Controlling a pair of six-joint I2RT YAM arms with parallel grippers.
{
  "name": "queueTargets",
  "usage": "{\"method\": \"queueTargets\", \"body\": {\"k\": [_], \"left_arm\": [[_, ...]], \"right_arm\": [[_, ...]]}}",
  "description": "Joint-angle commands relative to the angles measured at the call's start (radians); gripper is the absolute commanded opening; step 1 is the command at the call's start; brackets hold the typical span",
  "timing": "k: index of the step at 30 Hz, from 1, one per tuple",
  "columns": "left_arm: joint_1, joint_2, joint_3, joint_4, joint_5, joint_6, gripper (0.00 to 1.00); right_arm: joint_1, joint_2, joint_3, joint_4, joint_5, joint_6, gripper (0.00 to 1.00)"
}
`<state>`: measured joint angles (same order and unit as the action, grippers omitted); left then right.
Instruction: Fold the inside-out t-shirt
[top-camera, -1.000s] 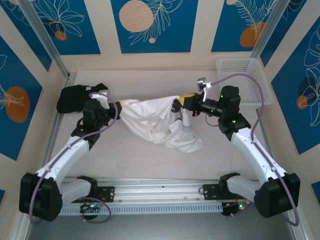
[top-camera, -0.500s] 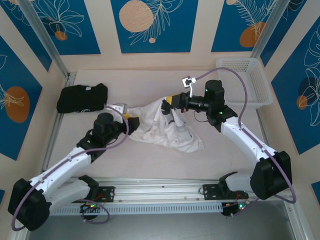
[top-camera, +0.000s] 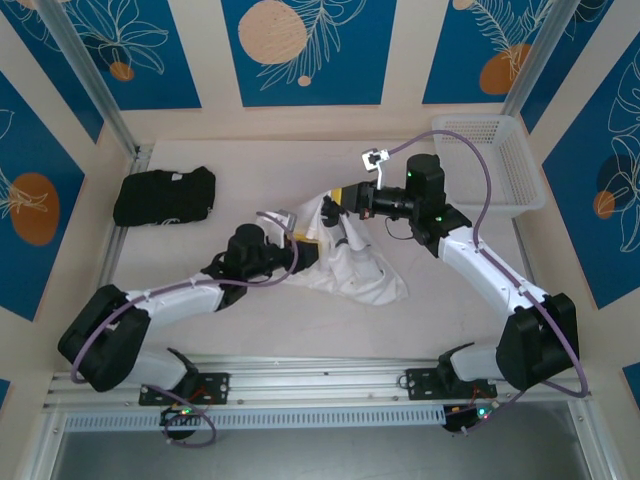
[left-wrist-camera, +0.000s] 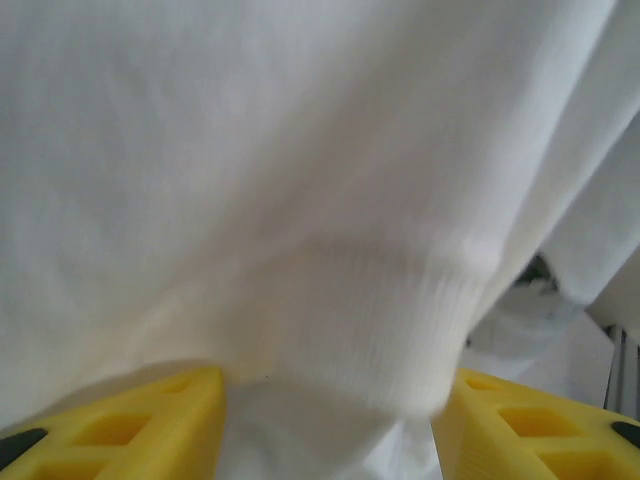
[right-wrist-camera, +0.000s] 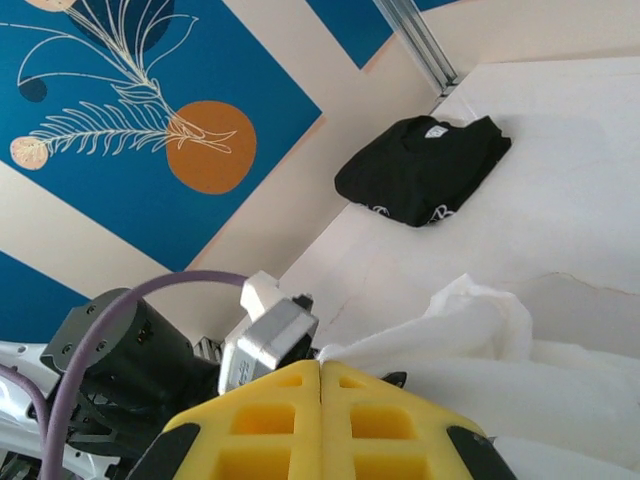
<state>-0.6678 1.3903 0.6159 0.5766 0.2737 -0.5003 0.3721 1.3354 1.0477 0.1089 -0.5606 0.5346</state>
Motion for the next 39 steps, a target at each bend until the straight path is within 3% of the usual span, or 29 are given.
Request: {"method": "queueTargets", "body": {"k": [1,6,12,18,23,25,30,35,39], "left_arm": [[0.017,0.032,0.034,0.139,0.030,-0.068,0.54],[0.037,0.079,0.055,0.197,0.047,-0.110,0.41],[0.070,0.073,0.067,0.232,0.099,-0.132,0.00],[0.073,-0.110,0.077,0.072,0.144,-0.093,0.00],[0.065,-0.267,0.108,-0.110,0.072,-0.098,0.00],[0.065,-0.298,0.122,-0.174,0.035,-0.083,0.00],[0.065,-0.300,0.144,-0.259,-0.005,-0.048,0.00],[0.064,-0.268,0.189,-0.314,-0.014,-0.037,0.00],[0.065,-0.262,0.201,-0.317,-0.010,-0.042,0.00]], "right_arm": [[-0.008,-0.005,0.029,-0.023,-0.013,-0.011,0.00],[-0.009,-0.002,0.022,-0.022,-0.015,-0.019,0.00],[-0.017,0.001,0.035,-0.092,0.021,-0.082,0.00],[0.002,0.058,0.189,-0.342,0.248,-0.247,0.02],[0.070,0.246,0.449,-0.597,0.578,-0.378,0.21],[0.084,0.250,0.450,-0.603,0.645,-0.397,0.28],[0.125,0.039,0.203,-0.458,0.573,-0.428,0.40],[0.287,-0.184,-0.102,-0.310,0.586,-0.470,0.48],[0.391,-0.193,-0.263,-0.160,0.647,-0.447,0.59]]}}
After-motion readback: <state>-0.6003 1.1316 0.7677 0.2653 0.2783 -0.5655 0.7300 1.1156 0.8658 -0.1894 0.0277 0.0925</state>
